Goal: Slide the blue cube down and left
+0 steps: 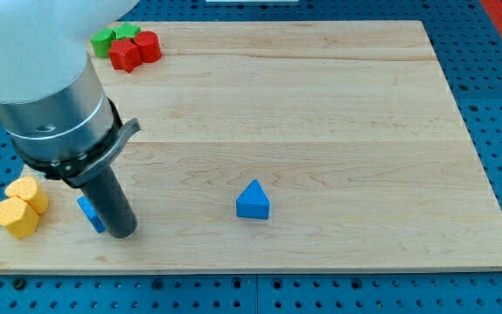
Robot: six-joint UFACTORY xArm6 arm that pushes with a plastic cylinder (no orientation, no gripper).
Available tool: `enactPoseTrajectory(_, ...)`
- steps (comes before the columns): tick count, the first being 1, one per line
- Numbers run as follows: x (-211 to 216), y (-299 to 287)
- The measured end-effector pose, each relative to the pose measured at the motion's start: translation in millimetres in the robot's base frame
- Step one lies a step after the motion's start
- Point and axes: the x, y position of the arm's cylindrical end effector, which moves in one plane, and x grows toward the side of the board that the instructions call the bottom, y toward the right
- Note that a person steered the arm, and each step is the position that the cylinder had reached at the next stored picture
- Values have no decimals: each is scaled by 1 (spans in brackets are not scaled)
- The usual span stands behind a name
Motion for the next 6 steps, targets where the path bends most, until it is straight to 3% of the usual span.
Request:
enactPoseTrajectory(3, -38, 16)
enactPoseTrajectory(6, -38, -25)
